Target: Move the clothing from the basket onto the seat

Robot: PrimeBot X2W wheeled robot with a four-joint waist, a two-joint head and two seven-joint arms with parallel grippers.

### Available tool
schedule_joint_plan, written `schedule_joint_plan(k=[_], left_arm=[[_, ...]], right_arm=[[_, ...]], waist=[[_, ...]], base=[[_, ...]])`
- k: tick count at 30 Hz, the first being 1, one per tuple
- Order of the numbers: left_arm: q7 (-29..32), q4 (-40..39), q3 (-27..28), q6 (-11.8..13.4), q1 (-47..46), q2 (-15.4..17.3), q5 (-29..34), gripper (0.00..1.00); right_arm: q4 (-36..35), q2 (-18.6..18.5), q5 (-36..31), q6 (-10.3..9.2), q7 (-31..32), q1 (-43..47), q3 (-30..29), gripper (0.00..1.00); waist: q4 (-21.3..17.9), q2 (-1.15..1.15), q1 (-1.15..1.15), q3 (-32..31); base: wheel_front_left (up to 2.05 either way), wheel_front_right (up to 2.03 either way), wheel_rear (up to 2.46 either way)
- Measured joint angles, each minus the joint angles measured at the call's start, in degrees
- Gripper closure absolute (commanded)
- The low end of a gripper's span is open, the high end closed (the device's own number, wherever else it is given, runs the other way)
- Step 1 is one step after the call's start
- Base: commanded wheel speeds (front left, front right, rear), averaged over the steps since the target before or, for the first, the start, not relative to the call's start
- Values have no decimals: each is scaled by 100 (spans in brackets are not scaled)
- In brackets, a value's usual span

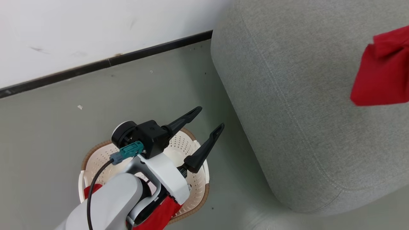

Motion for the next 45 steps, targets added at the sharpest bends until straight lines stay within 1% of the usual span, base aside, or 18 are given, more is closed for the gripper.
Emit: schedule_joint_plan(k=[5,9,13,18,22,30,33,35,36,40,41,42,44,45], left_arm=[[89,-182,13,56,-13,26,1,0],[145,-347,29,71,-91,97,3,0],[211,-482,47,80,-132,159,45,0],[278,-642,78,80,-226,260,85,0],[297,-738,126,80,-327,333,94,0],[353,-891,197,63,-498,409,144,0],[370,-912,197,26,-574,442,146,0],[382,-937,204,19,-615,459,162,0],[399,-948,205,10,-631,461,179,0],[391,-944,229,-35,-726,497,224,0],[389,-918,229,-38,-726,513,237,0],[387,-912,234,-40,-726,523,237,0],[353,-893,248,-83,-726,530,237,0],[343,-888,253,-88,-726,527,237,0]], right_arm=[[316,-99,-36,0,101,-299,-200,100],[495,-263,-209,0,102,-648,-259,100],[516,-290,-215,0,93,-1043,-157,100],[628,-349,-490,0,91,-1371,55,100],[898,-335,-698,1,96,-1390,283,100],[1488,-363,-1079,1,235,-1239,304,100],[1639,-447,-1233,1,276,-1163,286,100],[1686,-600,-1436,2,337,-1145,486,100],[1700,-655,-1556,2,338,-1145,577,98],[1829,-661,-1741,2,337,-1140,777,84],[1891,-643,-1778,2,349,-1135,816,76],[1958,-641,-1815,2,374,-1134,836,72],[2035,-646,-1870,2,379,-1132,844,51],[2068,-653,-1886,2,403,-1132,865,22]], waist=[[66,0,0,195],[133,0,0,407],[205,0,0,629],[299,0,0,904],[377,0,0,1110],[509,0,0,1460],[543,0,0,1572],[560,0,0,1641],[568,0,0,1674],[583,0,0,1770],[580,0,0,1771],[579,0,0,1770],[573,0,0,1764],[571,0,0,1758]], base=[[0,0,0],[0,0,0],[0,0,0],[0,0,0],[0,0,0],[0,0,0],[0,0,0],[0,0,0],[0,0,0],[0,0,0],[0,0,0],[0,0,0],[0,0,0],[0,0,0]])
